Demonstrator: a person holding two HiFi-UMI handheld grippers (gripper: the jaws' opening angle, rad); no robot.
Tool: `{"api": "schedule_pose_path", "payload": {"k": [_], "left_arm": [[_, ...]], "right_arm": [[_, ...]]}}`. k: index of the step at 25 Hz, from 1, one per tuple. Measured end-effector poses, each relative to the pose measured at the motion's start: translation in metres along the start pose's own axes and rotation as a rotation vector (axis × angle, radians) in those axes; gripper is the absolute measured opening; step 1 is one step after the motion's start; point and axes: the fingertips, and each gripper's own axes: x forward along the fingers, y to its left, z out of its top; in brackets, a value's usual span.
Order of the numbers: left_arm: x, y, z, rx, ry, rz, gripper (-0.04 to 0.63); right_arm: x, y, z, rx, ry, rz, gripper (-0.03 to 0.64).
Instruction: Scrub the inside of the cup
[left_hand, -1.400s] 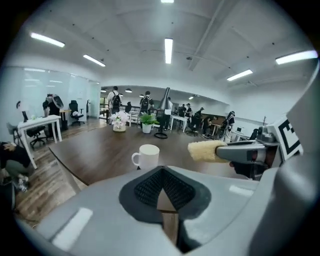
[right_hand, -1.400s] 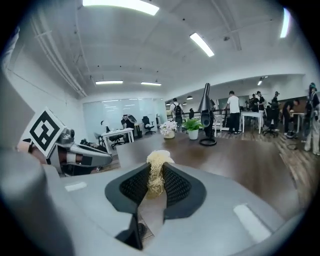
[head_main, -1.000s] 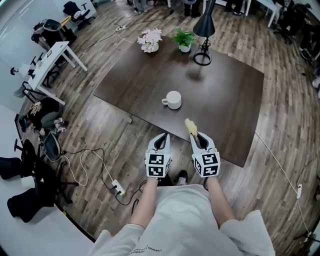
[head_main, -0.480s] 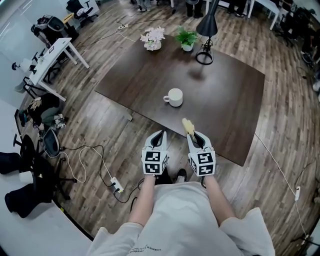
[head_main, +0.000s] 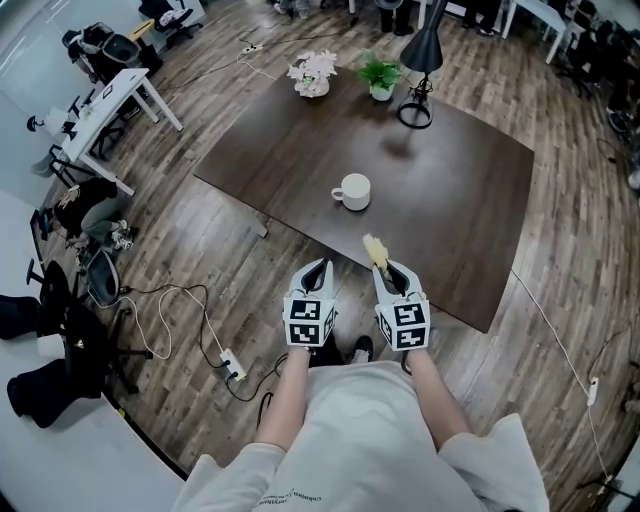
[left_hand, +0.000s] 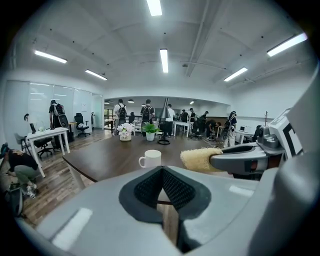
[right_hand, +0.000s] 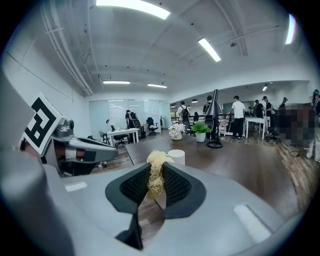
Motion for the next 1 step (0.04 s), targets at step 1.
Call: {"api": "schedule_pose_path", "payload": {"k": [1], "left_arm": [[-0.0014,0.0,-0.0002,0.0,-0.001,0.0,0.0]], "right_arm": [[-0.0007,0.0007,-0.0003,0.001,0.0,-0.001,0.089]]}}
